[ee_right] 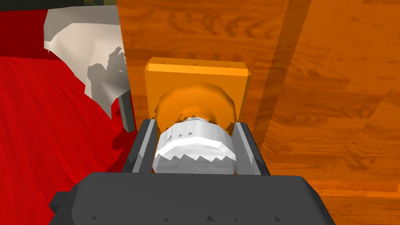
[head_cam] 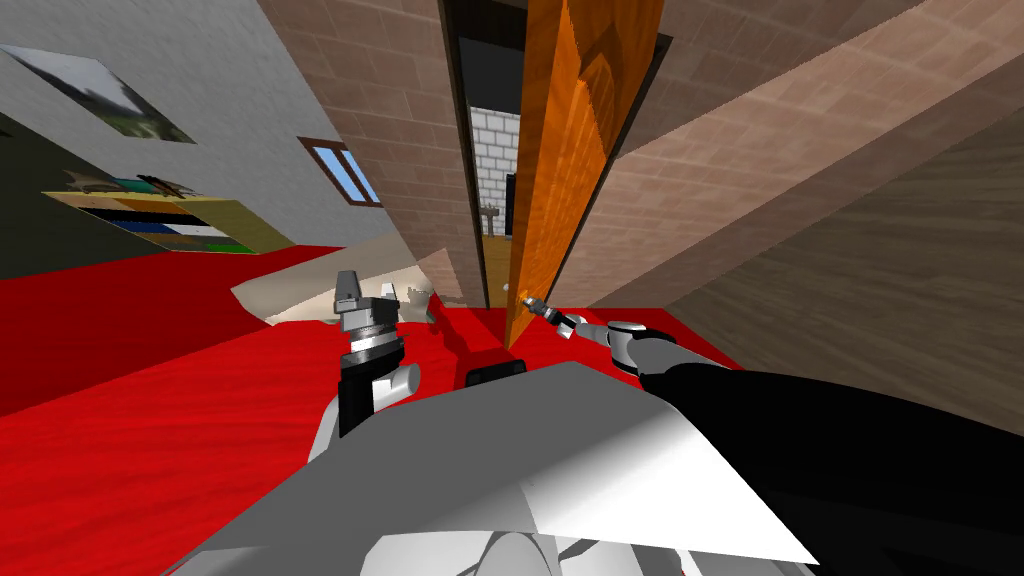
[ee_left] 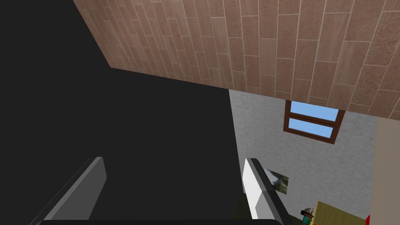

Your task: Pull the door open

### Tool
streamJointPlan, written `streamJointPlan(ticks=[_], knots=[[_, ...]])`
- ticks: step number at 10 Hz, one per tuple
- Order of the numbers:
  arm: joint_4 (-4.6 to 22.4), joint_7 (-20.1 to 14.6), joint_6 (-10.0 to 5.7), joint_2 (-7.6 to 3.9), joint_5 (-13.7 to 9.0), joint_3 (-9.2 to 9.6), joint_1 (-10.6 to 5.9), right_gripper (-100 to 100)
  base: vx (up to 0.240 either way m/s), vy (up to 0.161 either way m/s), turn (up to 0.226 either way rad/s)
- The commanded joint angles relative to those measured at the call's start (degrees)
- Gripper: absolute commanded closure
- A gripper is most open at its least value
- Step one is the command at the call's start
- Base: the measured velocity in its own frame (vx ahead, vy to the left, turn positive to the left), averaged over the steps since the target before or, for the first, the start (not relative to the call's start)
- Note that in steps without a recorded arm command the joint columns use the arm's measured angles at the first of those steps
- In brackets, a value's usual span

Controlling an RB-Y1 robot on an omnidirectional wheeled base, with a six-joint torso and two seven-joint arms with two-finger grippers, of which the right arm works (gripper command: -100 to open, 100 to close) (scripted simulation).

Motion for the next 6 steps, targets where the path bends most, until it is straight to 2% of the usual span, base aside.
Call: streamJointPlan(ticks=[1,6], knots=[[0.4,-0.5,-0.71,-0.11,0.2,0.4,-0.13,100,-0.113,-0.132,0.123],[2.0,-2.1,-3.14,-0.51,1.1,1.79,-0.56,100,-0.142,-0.18,0.159]])
